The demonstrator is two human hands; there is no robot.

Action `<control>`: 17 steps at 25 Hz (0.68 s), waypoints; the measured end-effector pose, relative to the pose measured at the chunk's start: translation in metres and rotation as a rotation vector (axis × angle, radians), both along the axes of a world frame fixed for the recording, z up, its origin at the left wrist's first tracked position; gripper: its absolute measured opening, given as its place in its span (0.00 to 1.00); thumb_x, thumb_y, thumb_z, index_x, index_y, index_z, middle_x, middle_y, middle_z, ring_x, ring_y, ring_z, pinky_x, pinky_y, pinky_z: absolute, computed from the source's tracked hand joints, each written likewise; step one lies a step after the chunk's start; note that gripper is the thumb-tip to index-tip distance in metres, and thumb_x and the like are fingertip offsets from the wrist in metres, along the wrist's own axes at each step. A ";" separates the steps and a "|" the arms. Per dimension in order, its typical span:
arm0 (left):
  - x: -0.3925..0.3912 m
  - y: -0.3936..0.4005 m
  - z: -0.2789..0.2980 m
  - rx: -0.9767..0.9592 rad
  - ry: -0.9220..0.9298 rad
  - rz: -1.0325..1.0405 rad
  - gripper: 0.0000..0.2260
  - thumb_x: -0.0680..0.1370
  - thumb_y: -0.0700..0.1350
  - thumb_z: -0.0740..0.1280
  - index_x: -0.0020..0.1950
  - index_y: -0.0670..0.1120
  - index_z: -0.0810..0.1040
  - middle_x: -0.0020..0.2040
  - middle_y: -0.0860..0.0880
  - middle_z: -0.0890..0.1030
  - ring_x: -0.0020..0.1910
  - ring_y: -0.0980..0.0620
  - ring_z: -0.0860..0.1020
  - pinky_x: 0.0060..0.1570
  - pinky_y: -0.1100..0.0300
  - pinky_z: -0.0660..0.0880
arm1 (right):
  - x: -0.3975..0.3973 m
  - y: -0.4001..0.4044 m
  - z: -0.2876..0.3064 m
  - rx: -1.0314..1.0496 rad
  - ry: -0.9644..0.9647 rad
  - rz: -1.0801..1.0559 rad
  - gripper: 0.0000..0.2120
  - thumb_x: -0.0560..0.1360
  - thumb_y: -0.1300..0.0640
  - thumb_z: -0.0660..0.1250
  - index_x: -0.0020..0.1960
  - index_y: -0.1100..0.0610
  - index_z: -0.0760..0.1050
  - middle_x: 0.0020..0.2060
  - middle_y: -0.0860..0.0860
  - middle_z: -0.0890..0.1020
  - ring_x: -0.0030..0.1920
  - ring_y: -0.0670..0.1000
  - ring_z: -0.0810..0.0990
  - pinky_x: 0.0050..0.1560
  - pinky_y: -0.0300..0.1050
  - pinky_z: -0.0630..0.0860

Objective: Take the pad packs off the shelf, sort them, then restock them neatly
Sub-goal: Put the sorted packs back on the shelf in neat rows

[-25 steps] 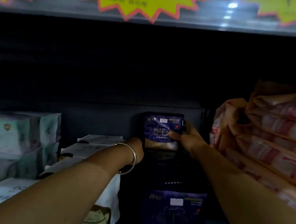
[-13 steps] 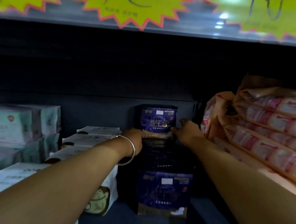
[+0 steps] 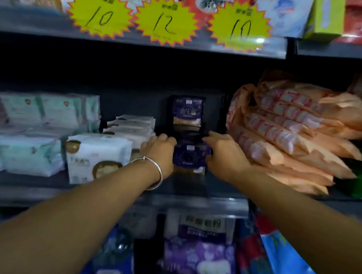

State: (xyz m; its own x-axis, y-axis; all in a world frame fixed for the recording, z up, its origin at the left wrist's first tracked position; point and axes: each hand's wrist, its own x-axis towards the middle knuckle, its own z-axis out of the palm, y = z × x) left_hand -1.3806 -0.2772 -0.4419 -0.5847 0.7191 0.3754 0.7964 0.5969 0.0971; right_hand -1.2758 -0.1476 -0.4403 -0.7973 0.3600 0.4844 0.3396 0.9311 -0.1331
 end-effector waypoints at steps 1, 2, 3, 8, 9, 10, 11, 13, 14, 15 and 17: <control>0.016 -0.011 -0.010 0.014 0.004 -0.014 0.20 0.77 0.41 0.63 0.68 0.45 0.66 0.66 0.44 0.68 0.66 0.43 0.65 0.64 0.51 0.65 | 0.016 -0.013 -0.012 -0.002 0.001 0.025 0.21 0.73 0.61 0.63 0.66 0.58 0.73 0.68 0.56 0.71 0.67 0.61 0.68 0.64 0.52 0.70; 0.032 -0.021 -0.023 0.023 -0.001 -0.023 0.19 0.77 0.42 0.63 0.67 0.44 0.67 0.65 0.44 0.68 0.65 0.42 0.66 0.63 0.50 0.65 | 0.032 -0.025 -0.027 -0.007 -0.024 0.046 0.21 0.73 0.61 0.64 0.66 0.58 0.73 0.69 0.56 0.70 0.67 0.61 0.68 0.64 0.52 0.69; 0.047 -0.030 -0.038 0.023 -0.014 -0.024 0.19 0.77 0.43 0.64 0.67 0.45 0.67 0.65 0.44 0.68 0.65 0.43 0.66 0.62 0.50 0.65 | 0.047 -0.036 -0.043 -0.021 -0.067 0.054 0.23 0.73 0.61 0.64 0.68 0.59 0.71 0.70 0.56 0.68 0.69 0.60 0.66 0.65 0.52 0.68; 0.117 -0.063 -0.138 -0.132 -0.138 -0.013 0.23 0.76 0.48 0.66 0.69 0.47 0.65 0.67 0.45 0.66 0.66 0.43 0.65 0.61 0.49 0.64 | 0.117 -0.068 -0.142 -0.125 -0.197 0.039 0.24 0.71 0.64 0.65 0.68 0.60 0.71 0.68 0.57 0.71 0.66 0.60 0.69 0.65 0.51 0.68; 0.129 -0.069 -0.161 -0.166 -0.171 -0.012 0.23 0.76 0.49 0.66 0.69 0.47 0.65 0.67 0.45 0.66 0.66 0.44 0.65 0.61 0.49 0.64 | 0.129 -0.071 -0.164 -0.157 -0.232 0.047 0.24 0.71 0.64 0.66 0.67 0.59 0.72 0.67 0.56 0.73 0.65 0.60 0.70 0.64 0.50 0.68; 0.140 -0.074 -0.186 -0.208 -0.206 -0.013 0.24 0.75 0.50 0.67 0.69 0.47 0.64 0.67 0.46 0.66 0.66 0.44 0.65 0.61 0.50 0.64 | 0.139 -0.074 -0.185 -0.194 -0.270 0.047 0.24 0.71 0.63 0.66 0.67 0.59 0.72 0.66 0.56 0.73 0.65 0.60 0.70 0.63 0.50 0.68; 0.152 -0.079 -0.209 -0.249 -0.245 -0.018 0.25 0.75 0.51 0.67 0.70 0.48 0.64 0.67 0.46 0.66 0.67 0.44 0.65 0.62 0.50 0.64 | 0.149 -0.077 -0.207 -0.230 -0.303 0.046 0.23 0.71 0.62 0.67 0.67 0.60 0.72 0.65 0.56 0.74 0.65 0.59 0.70 0.64 0.51 0.68; 0.171 -0.088 -0.253 -0.302 -0.326 -0.020 0.27 0.74 0.52 0.67 0.70 0.49 0.63 0.67 0.47 0.65 0.68 0.45 0.64 0.63 0.51 0.63 | 0.167 -0.082 -0.247 -0.277 -0.389 0.059 0.25 0.72 0.59 0.68 0.69 0.59 0.70 0.68 0.57 0.71 0.68 0.58 0.68 0.67 0.49 0.64; 0.179 -0.091 -0.271 -0.325 -0.353 -0.030 0.27 0.74 0.52 0.67 0.71 0.49 0.63 0.67 0.47 0.65 0.68 0.46 0.64 0.63 0.51 0.63 | 0.175 -0.084 -0.265 -0.280 -0.442 0.071 0.27 0.73 0.58 0.68 0.71 0.58 0.67 0.71 0.56 0.68 0.70 0.56 0.66 0.70 0.46 0.60; 0.188 -0.094 -0.291 -0.351 -0.391 -0.043 0.27 0.75 0.52 0.67 0.71 0.50 0.62 0.67 0.48 0.65 0.68 0.46 0.64 0.63 0.52 0.63 | 0.182 -0.085 -0.288 -0.293 -0.502 0.085 0.28 0.74 0.56 0.67 0.72 0.56 0.65 0.73 0.54 0.65 0.72 0.54 0.64 0.71 0.44 0.57; 0.202 -0.098 -0.330 -0.399 -0.480 -0.079 0.27 0.75 0.50 0.67 0.72 0.50 0.61 0.68 0.48 0.65 0.68 0.47 0.63 0.63 0.53 0.61 | 0.193 -0.088 -0.328 -0.331 -0.641 0.117 0.30 0.76 0.55 0.67 0.75 0.54 0.60 0.75 0.52 0.60 0.73 0.54 0.60 0.73 0.44 0.55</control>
State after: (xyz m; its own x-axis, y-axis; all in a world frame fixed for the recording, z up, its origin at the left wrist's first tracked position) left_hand -1.1788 -0.3752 -0.7717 -0.5609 0.7977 -0.2216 0.7626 0.6020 0.2369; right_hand -1.0831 -0.2359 -0.7679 -0.9299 0.3017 -0.2103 0.3461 0.9114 -0.2226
